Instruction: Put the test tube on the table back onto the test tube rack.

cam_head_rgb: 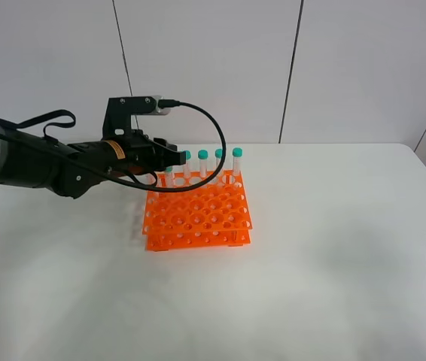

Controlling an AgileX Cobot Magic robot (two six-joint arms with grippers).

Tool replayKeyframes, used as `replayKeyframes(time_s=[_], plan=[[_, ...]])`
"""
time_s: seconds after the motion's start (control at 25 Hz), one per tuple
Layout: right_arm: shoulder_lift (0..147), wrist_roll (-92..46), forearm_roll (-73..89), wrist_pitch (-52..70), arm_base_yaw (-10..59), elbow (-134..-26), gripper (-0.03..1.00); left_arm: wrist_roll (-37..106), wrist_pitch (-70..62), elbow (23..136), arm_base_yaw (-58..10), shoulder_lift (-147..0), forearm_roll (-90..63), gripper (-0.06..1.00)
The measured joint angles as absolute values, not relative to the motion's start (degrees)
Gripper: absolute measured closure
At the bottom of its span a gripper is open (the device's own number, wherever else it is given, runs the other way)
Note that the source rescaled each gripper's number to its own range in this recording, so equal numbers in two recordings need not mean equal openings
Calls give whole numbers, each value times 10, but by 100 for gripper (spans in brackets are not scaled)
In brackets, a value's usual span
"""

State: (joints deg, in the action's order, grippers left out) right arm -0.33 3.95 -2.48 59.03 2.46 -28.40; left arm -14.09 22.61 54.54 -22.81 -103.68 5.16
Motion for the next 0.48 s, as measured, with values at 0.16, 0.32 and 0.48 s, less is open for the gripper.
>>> replayKeyframes(time_s=[0.16, 0.32, 0.48], plan=[[-3, 39, -25, 590, 25, -284, -3, -130, 209, 545, -210, -974, 54, 75], [-3, 39, -25, 590, 25, -284, -3, -96, 162, 545, -193, -907, 54, 75], [-3, 39, -25, 590, 25, -284, -3, -84, 97, 545, -160, -850, 51, 75]])
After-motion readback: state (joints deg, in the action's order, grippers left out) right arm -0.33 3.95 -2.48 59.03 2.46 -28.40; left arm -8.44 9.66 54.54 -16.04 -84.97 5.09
